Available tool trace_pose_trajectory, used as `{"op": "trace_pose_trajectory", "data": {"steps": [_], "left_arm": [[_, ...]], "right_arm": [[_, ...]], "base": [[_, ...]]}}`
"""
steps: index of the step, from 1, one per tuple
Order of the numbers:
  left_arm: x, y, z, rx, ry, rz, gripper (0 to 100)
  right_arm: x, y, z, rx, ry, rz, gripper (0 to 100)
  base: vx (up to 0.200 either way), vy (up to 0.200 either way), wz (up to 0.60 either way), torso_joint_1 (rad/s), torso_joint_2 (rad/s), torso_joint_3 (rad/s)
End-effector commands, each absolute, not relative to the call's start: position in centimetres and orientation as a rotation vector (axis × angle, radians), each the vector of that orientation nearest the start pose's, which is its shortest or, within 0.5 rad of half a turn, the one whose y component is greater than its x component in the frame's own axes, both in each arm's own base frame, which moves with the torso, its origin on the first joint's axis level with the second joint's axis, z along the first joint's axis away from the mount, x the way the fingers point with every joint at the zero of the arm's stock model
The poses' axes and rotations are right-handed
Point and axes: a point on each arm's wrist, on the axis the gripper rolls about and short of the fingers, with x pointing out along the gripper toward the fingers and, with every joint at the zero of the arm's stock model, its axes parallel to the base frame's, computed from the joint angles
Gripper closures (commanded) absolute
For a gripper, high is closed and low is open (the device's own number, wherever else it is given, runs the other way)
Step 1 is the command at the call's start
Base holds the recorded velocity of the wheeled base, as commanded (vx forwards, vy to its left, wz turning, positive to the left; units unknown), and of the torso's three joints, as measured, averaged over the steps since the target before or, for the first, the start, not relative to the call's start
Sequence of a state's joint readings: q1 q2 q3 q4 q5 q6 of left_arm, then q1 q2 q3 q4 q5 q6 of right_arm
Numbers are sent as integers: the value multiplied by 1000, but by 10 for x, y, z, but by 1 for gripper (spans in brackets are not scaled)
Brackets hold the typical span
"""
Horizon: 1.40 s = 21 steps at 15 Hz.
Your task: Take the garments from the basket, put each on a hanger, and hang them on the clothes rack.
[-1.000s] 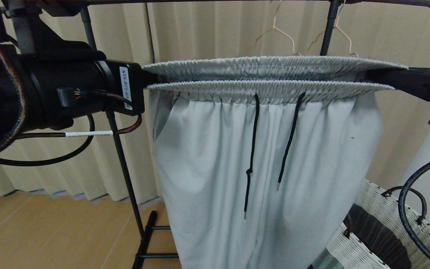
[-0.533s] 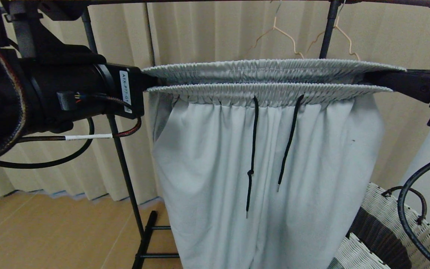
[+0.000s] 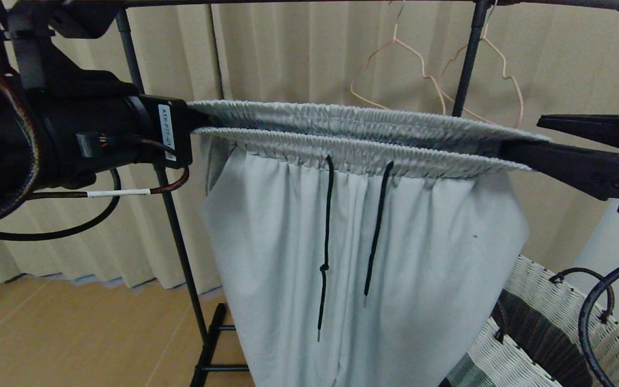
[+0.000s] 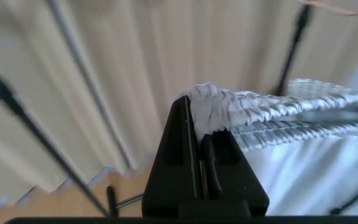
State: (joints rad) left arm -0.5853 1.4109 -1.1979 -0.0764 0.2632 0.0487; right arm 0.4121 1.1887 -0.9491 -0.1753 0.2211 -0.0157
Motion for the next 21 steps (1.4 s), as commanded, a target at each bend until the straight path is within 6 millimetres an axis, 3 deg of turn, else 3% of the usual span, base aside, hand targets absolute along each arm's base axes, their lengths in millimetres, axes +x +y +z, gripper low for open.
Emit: {"op": "trace_pose_trajectory", "data": {"steps": [1, 7, 10, 14, 17, 21], "left_arm": [[206, -124, 318, 105, 121, -308, 100], [206, -122, 313, 119, 133, -298, 100], [198, -103, 302, 130, 161, -249, 100], [178, -59, 260, 129, 148, -144, 100], [169, -36, 229, 134, 147, -86, 100], [134, -14, 203, 78, 155, -141, 100]], "right_arm": [[155, 77, 304, -21, 51, 657, 0], [148, 82, 304, -21, 44, 741, 0], [146, 75, 295, -30, 75, 700, 0], [153, 35, 262, -200, 139, 408, 0], [154, 28, 254, -222, 168, 305, 0], [154, 21, 240, -264, 196, 186, 0]], "base": [[0, 0, 0, 0, 0, 0], [0, 0, 0, 0, 0, 0], [0, 0, 0, 0, 0, 0], [0, 0, 0, 0, 0, 0], [0, 0, 0, 0, 0, 0], [0, 0, 0, 0, 0, 0]]}}
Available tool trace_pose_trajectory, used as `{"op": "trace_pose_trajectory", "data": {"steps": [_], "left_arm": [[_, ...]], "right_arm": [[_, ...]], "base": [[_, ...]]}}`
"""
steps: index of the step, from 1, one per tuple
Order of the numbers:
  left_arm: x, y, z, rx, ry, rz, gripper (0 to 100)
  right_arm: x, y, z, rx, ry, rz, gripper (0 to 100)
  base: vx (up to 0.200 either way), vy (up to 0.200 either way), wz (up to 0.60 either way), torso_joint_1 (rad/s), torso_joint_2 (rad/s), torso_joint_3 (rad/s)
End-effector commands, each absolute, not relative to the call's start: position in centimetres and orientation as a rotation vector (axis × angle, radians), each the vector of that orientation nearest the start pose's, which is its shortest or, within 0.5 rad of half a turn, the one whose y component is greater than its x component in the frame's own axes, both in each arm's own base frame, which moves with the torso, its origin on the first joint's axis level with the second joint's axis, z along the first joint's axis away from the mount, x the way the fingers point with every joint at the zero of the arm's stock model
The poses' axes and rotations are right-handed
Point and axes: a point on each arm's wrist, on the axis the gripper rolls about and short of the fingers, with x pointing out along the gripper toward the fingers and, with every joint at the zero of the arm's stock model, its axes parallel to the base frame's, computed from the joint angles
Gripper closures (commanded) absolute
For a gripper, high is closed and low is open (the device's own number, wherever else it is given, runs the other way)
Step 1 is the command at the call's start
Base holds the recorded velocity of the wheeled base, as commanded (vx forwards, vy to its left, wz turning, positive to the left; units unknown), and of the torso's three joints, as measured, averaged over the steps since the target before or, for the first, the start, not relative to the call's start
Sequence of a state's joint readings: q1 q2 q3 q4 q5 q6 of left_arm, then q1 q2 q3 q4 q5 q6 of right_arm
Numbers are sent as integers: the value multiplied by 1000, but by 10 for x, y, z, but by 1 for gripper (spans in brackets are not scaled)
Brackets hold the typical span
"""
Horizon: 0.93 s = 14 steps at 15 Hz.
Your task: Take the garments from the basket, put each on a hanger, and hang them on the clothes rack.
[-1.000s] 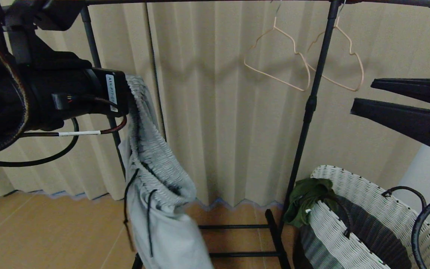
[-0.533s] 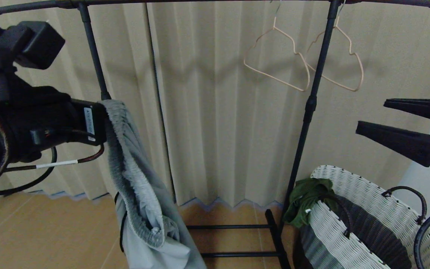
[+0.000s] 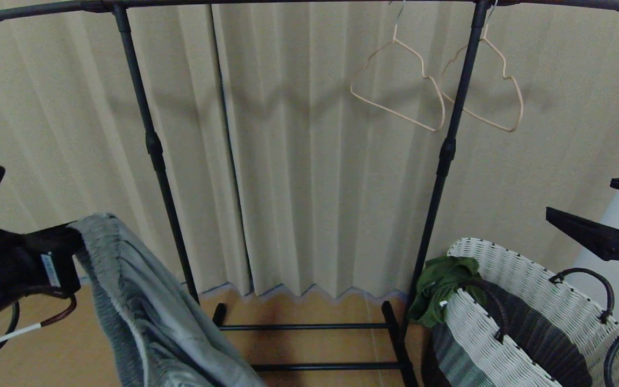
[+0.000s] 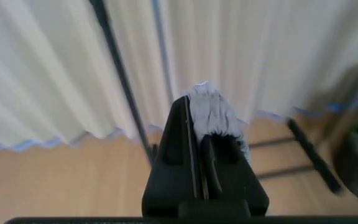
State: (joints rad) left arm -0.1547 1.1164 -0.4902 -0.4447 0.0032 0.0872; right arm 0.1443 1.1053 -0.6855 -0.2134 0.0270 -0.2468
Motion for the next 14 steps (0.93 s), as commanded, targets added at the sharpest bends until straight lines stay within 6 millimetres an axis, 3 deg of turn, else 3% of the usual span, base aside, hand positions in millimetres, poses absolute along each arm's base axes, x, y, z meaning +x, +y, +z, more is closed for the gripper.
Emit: {"op": "trace_pose_trajectory", "data": {"steps": [1, 5, 11, 14], "left_arm": [[128, -9, 200, 47, 158, -149, 100], [126, 2, 207, 9, 121, -158, 100], [109, -11, 216, 37, 43, -271, 100], [104, -12, 217, 56, 22, -286, 100]], "right_arm": [[154, 18, 238, -275, 190, 160, 0], [147, 4, 224, -288, 189, 88, 0], [144, -1, 212, -260, 134, 96, 0], [148, -2, 216, -127, 129, 73, 0]], "base": [[0, 0, 0, 0, 0, 0], [0, 0, 0, 0, 0, 0], [0, 0, 0, 0, 0, 0], [0, 0, 0, 0, 0, 0]]}}
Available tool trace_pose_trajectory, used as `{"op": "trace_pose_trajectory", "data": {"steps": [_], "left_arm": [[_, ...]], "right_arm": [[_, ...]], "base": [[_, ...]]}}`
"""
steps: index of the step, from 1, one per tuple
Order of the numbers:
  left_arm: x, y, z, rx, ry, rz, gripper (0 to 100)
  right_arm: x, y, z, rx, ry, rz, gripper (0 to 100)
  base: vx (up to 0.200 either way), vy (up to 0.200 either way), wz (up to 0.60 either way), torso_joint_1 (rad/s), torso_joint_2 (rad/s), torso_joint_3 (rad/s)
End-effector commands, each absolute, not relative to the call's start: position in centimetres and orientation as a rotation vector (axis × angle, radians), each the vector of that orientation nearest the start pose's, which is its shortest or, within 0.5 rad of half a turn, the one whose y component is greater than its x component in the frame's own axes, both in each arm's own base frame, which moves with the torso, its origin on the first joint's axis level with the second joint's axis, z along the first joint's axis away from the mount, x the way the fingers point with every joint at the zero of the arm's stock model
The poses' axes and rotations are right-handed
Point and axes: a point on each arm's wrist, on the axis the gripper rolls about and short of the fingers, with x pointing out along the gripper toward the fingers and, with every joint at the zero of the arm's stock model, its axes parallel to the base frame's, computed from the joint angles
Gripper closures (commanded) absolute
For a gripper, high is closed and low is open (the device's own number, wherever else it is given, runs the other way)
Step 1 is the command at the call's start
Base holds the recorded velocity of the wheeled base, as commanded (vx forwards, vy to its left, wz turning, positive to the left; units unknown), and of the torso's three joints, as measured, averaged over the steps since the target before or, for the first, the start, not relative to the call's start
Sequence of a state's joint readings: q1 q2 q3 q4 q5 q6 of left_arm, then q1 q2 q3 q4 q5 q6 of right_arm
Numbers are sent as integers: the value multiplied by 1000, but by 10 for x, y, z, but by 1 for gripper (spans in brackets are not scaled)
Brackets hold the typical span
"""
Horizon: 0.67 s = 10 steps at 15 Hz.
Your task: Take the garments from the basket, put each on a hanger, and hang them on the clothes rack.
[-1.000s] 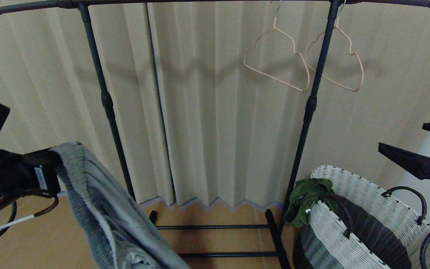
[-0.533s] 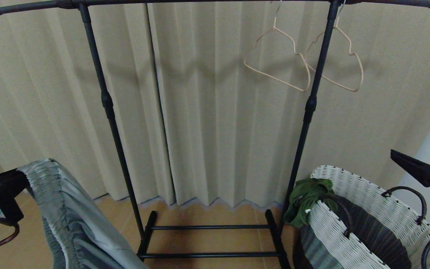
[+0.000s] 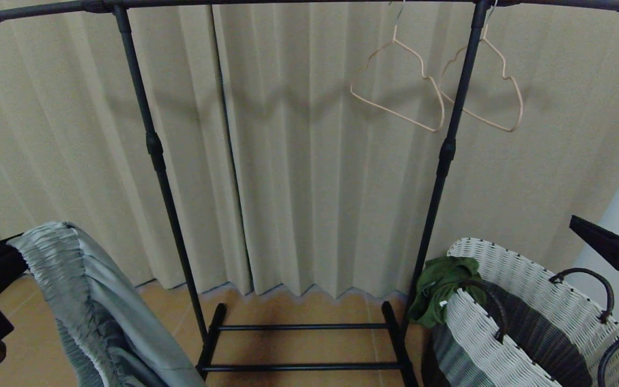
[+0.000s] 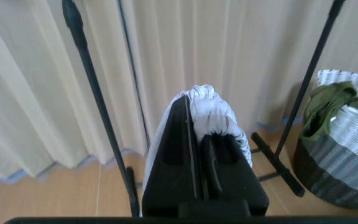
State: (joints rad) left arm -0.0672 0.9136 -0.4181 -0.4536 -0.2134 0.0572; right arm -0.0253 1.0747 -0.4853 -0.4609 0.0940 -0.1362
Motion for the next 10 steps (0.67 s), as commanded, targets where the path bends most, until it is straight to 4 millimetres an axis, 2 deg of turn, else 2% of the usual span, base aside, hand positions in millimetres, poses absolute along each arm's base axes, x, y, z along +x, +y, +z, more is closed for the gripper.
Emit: {"op": "trace_pose_trajectory", "data": {"steps": [1, 7, 10], "left_arm": [[105, -12, 217, 55, 27, -286, 100], [113, -13, 212, 56, 65, -290, 100], [114, -13, 211, 55, 71, -291, 100]], "right_arm": [[148, -3, 216, -106, 130, 69, 0], [147, -5, 216, -103, 126, 50, 0], [148, -5, 215, -103, 132, 52, 0]], "base": [[0, 0, 0, 0, 0, 0], [0, 0, 0, 3, -18, -7], [0, 0, 0, 58, -220, -271]]}}
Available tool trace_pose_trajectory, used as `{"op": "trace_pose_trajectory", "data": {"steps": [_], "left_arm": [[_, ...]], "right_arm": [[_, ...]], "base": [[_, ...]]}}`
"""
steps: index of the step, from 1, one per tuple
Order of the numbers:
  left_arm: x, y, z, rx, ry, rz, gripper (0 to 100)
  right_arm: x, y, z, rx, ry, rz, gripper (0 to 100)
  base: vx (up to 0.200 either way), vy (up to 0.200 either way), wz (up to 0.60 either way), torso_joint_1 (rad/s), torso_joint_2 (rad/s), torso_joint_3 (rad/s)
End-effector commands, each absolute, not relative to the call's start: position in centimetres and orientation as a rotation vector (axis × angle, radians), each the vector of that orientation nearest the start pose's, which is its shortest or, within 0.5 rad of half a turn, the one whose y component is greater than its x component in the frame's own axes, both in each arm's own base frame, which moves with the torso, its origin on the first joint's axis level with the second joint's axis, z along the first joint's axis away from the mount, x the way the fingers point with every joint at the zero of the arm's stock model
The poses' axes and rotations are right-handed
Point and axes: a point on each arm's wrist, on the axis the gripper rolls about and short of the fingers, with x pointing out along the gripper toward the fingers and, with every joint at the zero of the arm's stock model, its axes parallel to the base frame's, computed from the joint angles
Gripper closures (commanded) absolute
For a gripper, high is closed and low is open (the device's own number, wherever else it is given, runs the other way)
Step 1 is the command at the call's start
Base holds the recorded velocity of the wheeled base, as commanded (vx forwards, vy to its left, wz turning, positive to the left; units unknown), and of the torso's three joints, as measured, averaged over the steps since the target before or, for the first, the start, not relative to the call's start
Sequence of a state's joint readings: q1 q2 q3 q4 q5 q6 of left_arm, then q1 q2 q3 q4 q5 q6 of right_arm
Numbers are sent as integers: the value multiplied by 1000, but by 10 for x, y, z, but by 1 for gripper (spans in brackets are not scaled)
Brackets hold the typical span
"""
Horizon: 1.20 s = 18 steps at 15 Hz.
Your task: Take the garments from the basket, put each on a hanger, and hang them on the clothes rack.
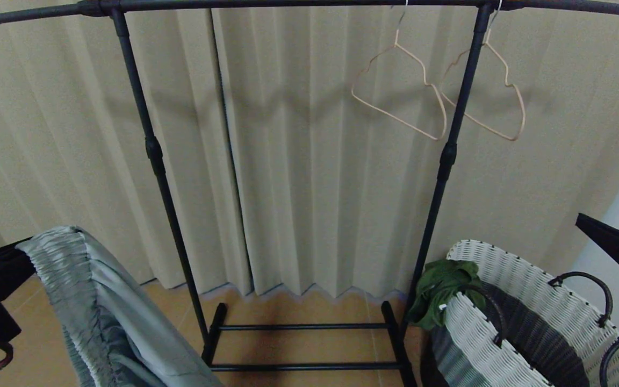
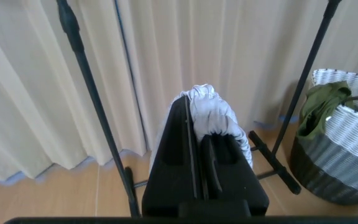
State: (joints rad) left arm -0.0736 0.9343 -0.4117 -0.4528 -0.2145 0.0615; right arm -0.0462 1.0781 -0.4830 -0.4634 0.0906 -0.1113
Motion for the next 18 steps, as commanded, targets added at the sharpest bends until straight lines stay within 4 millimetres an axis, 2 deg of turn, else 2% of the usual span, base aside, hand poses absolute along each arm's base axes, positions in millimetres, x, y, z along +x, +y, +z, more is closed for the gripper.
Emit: {"op": "trace_pose_trajectory", "data": {"steps": [1, 5, 15, 18], "left_arm": [[114, -13, 211, 55, 71, -291, 100], [114, -13, 207, 57, 86, -291, 100], [113, -13, 205, 64, 91, -292, 100], [112, -13, 204, 61, 91, -292, 100]], "right_arm": [[148, -5, 215, -102, 132, 53, 0], [146, -5, 209, -103, 152, 53, 0], [143, -5, 215, -126, 129, 47, 0], [143, -5, 214, -127, 208, 52, 0]], "base": [[0, 0, 0, 105, -330, -310], [0, 0, 0, 123, -530, -319], [0, 0, 0, 175, -485, -302], [0, 0, 0, 214, -505, -294]]}}
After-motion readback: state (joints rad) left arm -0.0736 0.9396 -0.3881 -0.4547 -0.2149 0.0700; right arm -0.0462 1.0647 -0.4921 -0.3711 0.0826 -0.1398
